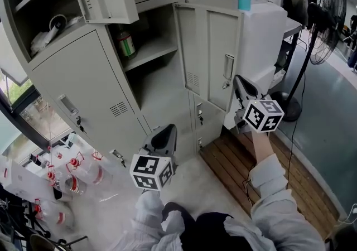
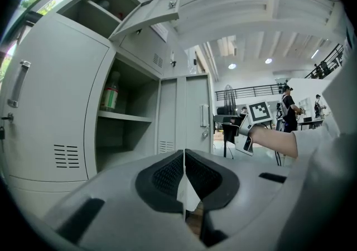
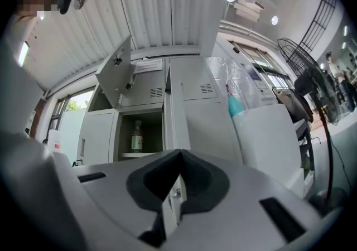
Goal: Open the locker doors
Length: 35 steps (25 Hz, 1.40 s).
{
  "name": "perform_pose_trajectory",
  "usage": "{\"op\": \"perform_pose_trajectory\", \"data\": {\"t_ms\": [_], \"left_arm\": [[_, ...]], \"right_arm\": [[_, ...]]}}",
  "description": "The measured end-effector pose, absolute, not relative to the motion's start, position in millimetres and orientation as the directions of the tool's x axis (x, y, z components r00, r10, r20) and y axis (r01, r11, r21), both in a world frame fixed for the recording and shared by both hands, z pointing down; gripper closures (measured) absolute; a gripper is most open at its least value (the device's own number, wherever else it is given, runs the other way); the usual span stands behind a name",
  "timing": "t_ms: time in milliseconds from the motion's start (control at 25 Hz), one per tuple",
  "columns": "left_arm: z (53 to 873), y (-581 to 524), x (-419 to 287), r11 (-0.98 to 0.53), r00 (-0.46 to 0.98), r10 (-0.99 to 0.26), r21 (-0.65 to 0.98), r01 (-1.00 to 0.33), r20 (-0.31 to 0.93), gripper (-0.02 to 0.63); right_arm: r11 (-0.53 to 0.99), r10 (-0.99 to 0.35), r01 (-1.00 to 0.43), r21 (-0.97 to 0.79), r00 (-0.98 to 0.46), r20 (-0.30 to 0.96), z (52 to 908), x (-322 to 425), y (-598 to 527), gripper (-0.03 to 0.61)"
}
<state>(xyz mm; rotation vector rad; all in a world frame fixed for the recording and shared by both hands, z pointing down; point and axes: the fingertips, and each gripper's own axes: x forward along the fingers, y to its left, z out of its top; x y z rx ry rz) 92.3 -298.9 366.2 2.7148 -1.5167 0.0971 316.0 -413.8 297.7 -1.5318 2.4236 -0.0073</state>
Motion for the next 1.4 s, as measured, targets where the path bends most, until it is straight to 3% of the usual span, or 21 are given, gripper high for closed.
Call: {"op": "perform_pose_trajectory", "data": {"t_ms": [1000, 1400], "left_arm": [[381, -315, 114, -0.551, 0.548, -0.831, -0.001, -0.835, 0.099, 0.6], [406, -314, 139, -0.666, 0.663, -0.733, 0.041, -0.745, 0.154, 0.601]], "right_arm": [[0.412, -0.905, -0.879, -0.241, -0.365, -0.219, 311, 357, -412, 0.577], [0.324, -0.938, -0.928, -0.186, -0.29, -0.189, 328, 370, -350, 0.577]]}}
